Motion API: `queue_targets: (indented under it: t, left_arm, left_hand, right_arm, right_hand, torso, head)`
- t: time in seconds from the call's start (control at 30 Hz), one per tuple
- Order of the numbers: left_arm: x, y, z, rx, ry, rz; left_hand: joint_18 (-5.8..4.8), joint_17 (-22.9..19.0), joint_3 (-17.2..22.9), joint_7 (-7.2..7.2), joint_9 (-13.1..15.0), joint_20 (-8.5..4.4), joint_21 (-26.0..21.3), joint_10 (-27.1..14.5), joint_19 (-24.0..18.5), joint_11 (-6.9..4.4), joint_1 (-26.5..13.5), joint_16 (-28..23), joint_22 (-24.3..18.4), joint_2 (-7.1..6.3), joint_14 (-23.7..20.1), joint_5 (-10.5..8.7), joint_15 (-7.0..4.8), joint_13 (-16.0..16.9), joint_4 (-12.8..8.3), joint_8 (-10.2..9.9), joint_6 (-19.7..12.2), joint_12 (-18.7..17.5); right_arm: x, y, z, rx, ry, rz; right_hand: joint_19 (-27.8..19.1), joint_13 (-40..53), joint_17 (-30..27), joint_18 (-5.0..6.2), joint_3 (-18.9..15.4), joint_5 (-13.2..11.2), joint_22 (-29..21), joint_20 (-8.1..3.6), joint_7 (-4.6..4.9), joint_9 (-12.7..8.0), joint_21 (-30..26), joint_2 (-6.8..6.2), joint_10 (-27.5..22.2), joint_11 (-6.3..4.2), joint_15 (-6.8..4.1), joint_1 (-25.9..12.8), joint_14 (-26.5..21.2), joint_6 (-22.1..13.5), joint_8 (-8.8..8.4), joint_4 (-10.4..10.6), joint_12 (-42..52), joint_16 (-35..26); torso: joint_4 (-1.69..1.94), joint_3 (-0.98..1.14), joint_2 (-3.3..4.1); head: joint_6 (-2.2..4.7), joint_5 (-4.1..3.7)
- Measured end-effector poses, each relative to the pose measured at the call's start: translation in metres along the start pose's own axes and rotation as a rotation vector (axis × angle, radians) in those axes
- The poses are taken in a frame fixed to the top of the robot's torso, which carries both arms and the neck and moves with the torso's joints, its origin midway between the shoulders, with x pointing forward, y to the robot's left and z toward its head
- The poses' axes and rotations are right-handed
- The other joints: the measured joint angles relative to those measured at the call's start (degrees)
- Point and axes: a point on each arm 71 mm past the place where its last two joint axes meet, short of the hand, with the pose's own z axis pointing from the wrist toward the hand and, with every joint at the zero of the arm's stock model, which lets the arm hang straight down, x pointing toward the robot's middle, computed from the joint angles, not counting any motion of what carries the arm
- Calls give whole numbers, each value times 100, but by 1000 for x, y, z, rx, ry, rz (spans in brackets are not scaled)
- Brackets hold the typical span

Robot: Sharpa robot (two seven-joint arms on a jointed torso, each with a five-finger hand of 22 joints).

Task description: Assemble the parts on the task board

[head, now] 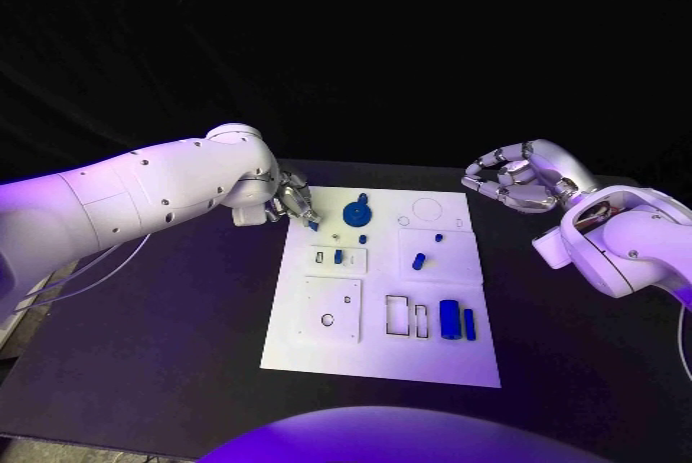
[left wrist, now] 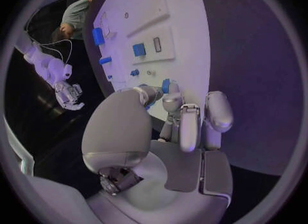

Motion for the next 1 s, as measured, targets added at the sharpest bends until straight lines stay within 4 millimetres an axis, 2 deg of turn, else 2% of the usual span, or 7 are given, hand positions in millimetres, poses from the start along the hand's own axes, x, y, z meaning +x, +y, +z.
queue_targets:
  t: [0.27, 0.5, 0.67, 0.73, 1.0]
  left_arm:
    - [9, 4, -22, 57, -24, -40]
    - [21, -3, -37, 109, -52, -49]
    - [36, -7, -40, 132, -70, -28]
    - [41, -9, -40, 139, -80, -14]
    - [54, -10, -34, 138, -107, 31]
  left_hand:
    - [0, 0, 54, -15, 55, -24, 50, 65, 83, -22, -63, 22, 113, -62, 0, -1, 0, 16, 23, 45, 17, 24]
    - [0, 0, 71, -44, 55, -27, 105, 82, 127, -40, -118, 45, 184, -116, 0, -1, 0, 3, 39, 81, 47, 24]
    - [1, 0, 88, -55, 54, -36, 131, 122, 158, -39, -109, 67, 244, -139, -6, -3, -6, 3, 53, 81, 60, 24]
    - [0, 0, 221, -54, 55, -44, 131, 122, 186, -39, -140, 67, 264, -185, -21, -5, -21, 5, -48, 81, 61, 24]
    - [1, 0, 221, -63, 54, -47, 131, 143, 189, -58, -148, 67, 271, -206, -21, 12, -21, 17, -48, 81, 91, 24]
  right_arm:
    - [-1, -1, 0, 3, -2, -1]
    - [-1, -2, 0, 6, -2, -1]
    - [-1, -3, 0, 7, -2, -1]
    - [-1, -3, -1, 8, -1, 0]
    - [1, -4, -1, 10, 1, 2]
  right_hand:
    - [0, 0, 0, 0, -17, 0, 0, 0, 0, 0, 0, 31, 0, 0, 0, -31, 0, 0, 0, 17, 0, 0]
    - [0, 0, 0, 0, -17, 0, -1, 0, 0, -1, 0, 31, 0, 0, 0, -31, 0, 0, 0, 17, 0, 0]
    - [0, 0, 0, 0, -17, 0, -1, 0, 0, -1, 0, 31, 0, 0, 0, -31, 0, 0, 0, 17, 0, 0]
    - [0, 0, 0, 0, -17, 0, -2, 0, 0, -1, 0, 31, 0, 0, 0, -30, 0, 0, 0, 17, 0, 0]
    - [0, 0, 5, 0, -16, 0, -2, 0, 0, -1, 0, 30, 0, 0, 0, -30, 0, 0, 0, 16, 0, 0]
  torso:
    - [12, 3, -6]
    - [18, 0, -7]
    - [19, -3, -5]
    - [21, -4, -5]
    - [9, -7, 1]
  head:
    - [7, 8]
    - [10, 35]
    - [3, 55]
    - [-1, 64]
    - [-16, 90]
